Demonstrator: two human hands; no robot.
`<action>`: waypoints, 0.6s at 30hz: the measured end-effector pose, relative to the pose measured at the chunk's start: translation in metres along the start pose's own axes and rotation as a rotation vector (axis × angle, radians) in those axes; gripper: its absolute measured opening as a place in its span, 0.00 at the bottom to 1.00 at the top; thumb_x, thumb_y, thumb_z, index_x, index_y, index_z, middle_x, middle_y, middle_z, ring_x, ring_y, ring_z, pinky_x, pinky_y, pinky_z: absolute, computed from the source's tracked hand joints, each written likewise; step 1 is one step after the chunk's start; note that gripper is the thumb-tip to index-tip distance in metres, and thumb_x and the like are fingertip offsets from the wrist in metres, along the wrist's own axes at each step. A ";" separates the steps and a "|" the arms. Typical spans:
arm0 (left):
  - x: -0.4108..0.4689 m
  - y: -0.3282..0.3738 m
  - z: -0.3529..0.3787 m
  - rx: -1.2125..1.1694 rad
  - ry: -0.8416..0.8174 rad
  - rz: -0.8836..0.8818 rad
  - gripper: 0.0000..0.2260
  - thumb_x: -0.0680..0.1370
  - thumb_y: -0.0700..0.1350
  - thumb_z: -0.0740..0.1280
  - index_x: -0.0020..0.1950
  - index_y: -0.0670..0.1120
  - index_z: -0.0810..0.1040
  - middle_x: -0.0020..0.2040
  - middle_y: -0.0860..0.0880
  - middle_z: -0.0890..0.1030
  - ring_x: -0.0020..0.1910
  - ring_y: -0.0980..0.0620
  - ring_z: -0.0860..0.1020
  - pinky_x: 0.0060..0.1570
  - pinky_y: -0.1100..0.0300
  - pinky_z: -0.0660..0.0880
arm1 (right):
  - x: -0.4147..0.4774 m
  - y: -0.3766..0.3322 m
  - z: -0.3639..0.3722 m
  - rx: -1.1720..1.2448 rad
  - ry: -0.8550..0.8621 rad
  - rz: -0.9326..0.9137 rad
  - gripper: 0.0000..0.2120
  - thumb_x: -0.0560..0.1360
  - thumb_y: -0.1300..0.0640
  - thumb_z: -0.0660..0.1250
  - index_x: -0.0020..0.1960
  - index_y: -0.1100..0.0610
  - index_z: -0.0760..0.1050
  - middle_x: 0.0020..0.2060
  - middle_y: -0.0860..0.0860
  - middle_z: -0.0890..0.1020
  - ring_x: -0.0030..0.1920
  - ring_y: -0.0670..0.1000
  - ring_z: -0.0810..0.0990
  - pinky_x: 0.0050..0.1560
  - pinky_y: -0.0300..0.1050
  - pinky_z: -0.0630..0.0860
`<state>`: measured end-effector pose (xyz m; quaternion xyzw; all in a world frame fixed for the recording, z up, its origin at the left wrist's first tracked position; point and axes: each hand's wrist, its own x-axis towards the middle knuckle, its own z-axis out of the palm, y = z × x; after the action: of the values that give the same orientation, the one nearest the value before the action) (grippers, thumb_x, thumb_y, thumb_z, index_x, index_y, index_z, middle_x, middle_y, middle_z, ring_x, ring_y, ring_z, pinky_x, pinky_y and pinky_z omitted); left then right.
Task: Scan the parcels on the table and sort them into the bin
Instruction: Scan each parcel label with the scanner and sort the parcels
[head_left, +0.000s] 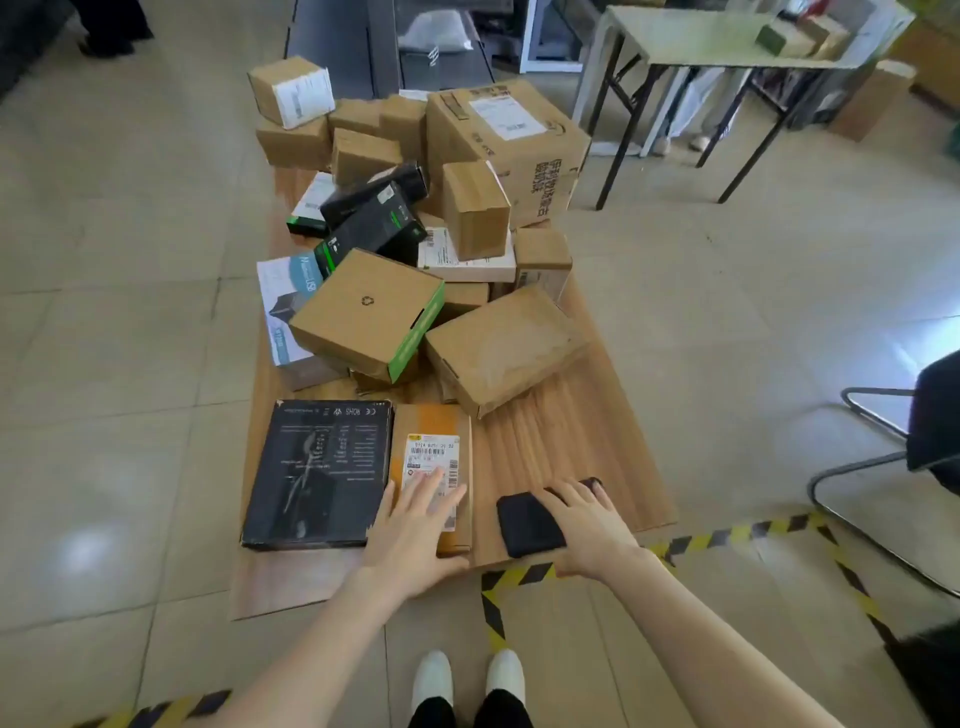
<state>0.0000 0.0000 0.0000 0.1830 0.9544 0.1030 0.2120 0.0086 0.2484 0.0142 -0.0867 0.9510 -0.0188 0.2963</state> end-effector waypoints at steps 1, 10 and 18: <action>0.002 0.001 0.001 0.010 0.001 0.008 0.40 0.75 0.68 0.61 0.79 0.58 0.44 0.80 0.50 0.40 0.78 0.48 0.38 0.73 0.47 0.36 | 0.004 -0.002 0.002 -0.028 0.008 -0.019 0.46 0.69 0.49 0.75 0.79 0.50 0.51 0.76 0.51 0.58 0.78 0.55 0.52 0.77 0.57 0.45; 0.008 0.004 0.012 -0.024 0.088 -0.039 0.37 0.76 0.62 0.66 0.79 0.56 0.51 0.80 0.51 0.44 0.78 0.47 0.41 0.70 0.52 0.37 | 0.022 -0.003 0.012 -0.147 0.168 -0.096 0.36 0.71 0.61 0.71 0.75 0.54 0.60 0.72 0.52 0.64 0.71 0.57 0.64 0.75 0.52 0.56; 0.012 0.013 0.004 -0.129 0.074 -0.103 0.38 0.73 0.64 0.67 0.78 0.56 0.56 0.79 0.52 0.50 0.78 0.47 0.47 0.76 0.49 0.51 | 0.020 0.002 0.008 -0.224 0.160 -0.217 0.39 0.70 0.61 0.74 0.75 0.54 0.59 0.71 0.52 0.64 0.71 0.57 0.63 0.76 0.57 0.51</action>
<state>-0.0044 0.0174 -0.0046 0.1157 0.9611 0.1597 0.1932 -0.0038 0.2465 -0.0037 -0.2196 0.9527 0.0486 0.2043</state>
